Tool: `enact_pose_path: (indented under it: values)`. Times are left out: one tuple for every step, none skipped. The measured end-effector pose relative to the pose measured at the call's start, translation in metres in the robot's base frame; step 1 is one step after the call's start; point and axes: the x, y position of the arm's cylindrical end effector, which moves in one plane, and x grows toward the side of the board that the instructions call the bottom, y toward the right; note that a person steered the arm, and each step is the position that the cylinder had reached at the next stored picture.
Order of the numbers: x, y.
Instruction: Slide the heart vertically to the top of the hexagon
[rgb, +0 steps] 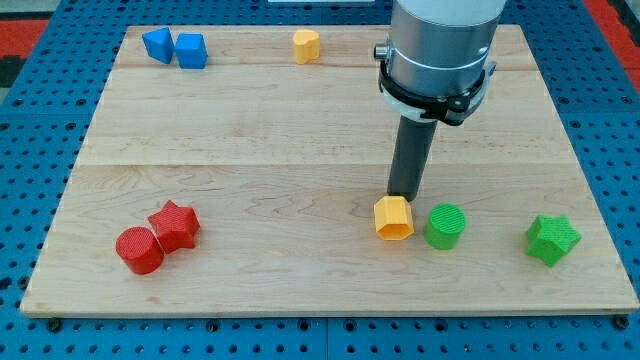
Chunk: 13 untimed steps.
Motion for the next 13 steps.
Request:
enact_pose_path:
  values:
    - [-0.005,-0.014]
    - [-0.094,-0.012]
    - [-0.163,-0.012]
    - [-0.233,0.001]
    - [-0.297,-0.001]
    - [-0.296,-0.042]
    - [-0.297,-0.139]
    - [-0.291,-0.167]
    - [-0.253,-0.142]
    - [-0.296,-0.101]
    - [-0.285,-0.080]
    - [-0.197,-0.023]
    - [-0.117,-0.021]
